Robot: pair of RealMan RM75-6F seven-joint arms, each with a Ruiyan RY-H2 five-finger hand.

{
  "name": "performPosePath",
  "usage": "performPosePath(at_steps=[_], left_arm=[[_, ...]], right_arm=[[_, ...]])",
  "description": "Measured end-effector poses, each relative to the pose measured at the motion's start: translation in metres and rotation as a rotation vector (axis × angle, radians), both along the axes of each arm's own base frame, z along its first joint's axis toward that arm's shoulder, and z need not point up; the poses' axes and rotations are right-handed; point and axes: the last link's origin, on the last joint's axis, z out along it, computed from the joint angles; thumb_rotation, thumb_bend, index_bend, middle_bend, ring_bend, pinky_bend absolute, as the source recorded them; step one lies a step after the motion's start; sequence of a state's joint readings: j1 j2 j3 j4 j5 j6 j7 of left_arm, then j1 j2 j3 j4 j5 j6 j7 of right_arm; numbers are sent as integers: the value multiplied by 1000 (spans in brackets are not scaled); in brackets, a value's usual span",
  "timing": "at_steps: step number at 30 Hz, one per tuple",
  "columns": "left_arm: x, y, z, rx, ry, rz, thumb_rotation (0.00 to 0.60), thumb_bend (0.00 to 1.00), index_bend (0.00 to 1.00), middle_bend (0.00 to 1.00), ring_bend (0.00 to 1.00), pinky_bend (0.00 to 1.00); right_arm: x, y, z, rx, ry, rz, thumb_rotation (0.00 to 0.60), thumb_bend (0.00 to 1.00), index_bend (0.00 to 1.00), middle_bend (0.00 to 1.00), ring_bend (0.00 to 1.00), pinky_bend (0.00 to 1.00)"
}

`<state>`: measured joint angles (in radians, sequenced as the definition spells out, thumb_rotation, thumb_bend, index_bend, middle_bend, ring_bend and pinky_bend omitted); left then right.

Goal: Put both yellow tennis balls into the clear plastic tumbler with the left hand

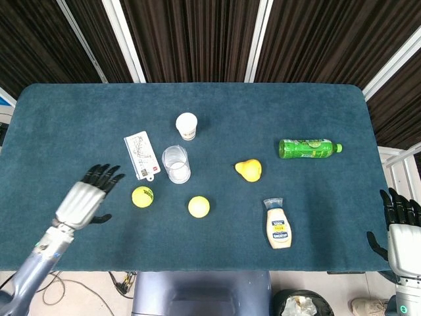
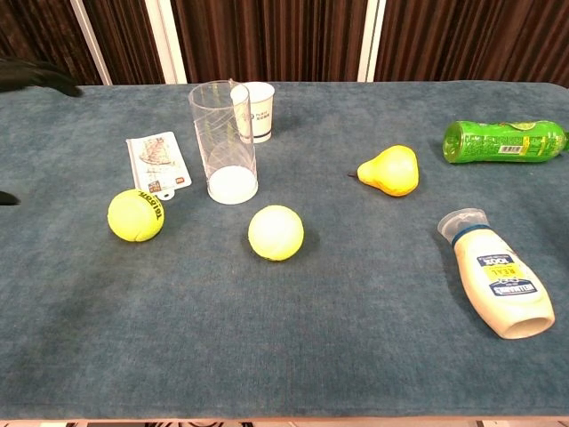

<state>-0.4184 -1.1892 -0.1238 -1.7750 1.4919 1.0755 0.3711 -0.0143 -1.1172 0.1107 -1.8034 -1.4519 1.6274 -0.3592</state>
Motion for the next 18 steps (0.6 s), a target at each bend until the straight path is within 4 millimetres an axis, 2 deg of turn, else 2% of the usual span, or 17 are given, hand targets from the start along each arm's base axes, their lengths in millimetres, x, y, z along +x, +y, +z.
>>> performPosePath(at_steps=[9, 18], left_arm=[[40, 21, -59, -136, 71, -26, 600, 0, 122, 27, 5, 96], [50, 31, -96, -187, 165, -17, 600, 0, 121, 60, 39, 175]], right_arm=[[0, -1, 2, -13, 1, -1, 600, 339, 54, 75, 122, 112], [0, 0, 7, -34, -5, 2, 600, 340, 54, 75, 122, 112]])
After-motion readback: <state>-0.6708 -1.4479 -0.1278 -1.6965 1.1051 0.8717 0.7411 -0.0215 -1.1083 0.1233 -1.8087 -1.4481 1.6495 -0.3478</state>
